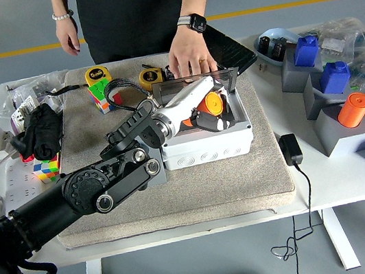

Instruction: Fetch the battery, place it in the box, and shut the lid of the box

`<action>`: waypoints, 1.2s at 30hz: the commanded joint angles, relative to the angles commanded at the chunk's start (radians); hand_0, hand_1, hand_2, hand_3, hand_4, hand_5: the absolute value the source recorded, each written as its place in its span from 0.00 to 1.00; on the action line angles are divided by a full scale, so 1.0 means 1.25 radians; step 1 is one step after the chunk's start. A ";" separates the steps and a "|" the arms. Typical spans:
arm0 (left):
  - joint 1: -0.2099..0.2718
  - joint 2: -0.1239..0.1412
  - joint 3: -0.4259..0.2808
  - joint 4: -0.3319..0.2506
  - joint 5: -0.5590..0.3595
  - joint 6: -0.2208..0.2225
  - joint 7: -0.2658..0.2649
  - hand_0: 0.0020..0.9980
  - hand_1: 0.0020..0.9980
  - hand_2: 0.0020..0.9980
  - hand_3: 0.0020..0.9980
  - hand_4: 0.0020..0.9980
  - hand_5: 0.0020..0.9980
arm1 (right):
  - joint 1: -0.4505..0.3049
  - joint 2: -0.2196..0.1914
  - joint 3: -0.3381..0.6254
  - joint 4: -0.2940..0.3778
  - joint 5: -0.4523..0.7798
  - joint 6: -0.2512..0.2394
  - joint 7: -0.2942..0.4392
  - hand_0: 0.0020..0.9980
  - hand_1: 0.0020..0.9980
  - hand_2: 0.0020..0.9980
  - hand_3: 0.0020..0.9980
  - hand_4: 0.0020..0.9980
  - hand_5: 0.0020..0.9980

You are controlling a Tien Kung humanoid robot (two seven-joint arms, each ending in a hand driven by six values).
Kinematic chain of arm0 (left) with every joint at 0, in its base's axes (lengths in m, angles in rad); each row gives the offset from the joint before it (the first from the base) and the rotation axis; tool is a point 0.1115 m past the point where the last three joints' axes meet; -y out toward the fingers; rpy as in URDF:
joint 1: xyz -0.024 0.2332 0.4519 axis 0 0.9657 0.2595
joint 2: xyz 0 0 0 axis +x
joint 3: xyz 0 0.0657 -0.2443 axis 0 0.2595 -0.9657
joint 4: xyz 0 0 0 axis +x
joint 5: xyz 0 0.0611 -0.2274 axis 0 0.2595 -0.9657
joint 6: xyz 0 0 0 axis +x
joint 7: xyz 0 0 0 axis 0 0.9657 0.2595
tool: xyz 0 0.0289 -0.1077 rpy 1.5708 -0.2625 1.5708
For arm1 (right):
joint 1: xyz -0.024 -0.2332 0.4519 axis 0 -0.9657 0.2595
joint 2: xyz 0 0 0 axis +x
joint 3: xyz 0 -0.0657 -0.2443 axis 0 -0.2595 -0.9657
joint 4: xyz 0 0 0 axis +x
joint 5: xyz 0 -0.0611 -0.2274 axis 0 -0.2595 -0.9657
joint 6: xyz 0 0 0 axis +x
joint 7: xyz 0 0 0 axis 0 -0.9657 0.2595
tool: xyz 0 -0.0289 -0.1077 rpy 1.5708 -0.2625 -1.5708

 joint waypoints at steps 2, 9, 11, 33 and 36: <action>0.001 0.000 0.001 0.002 0.000 0.001 -0.004 0.22 0.32 0.36 0.50 0.92 0.06 | 0.000 0.001 0.003 0.000 -0.002 0.000 0.001 0.66 0.64 0.64 0.54 0.88 0.42; 0.006 0.000 -0.006 -0.002 0.006 0.004 -0.013 0.28 0.49 0.52 0.56 0.88 0.06 | 0.001 0.000 0.009 0.002 -0.008 -0.001 0.001 0.66 0.64 0.64 0.54 0.88 0.42; 0.006 0.000 -0.007 -0.001 0.006 0.004 -0.015 0.35 0.53 0.55 0.58 0.86 0.09 | 0.001 0.000 0.009 0.002 -0.008 0.000 0.001 0.66 0.64 0.64 0.54 0.88 0.42; 0.029 0.017 -0.067 -0.114 0.016 -0.007 -0.006 0.35 0.54 0.56 0.58 0.89 0.09 | 0.000 0.001 0.014 0.003 -0.012 0.002 0.004 0.66 0.64 0.64 0.54 0.88 0.42; 0.042 0.030 -0.088 -0.145 0.011 -0.007 -0.010 0.35 0.54 0.56 0.58 0.90 0.09 | -0.001 0.001 0.016 0.003 -0.013 0.002 0.005 0.66 0.64 0.64 0.54 0.88 0.42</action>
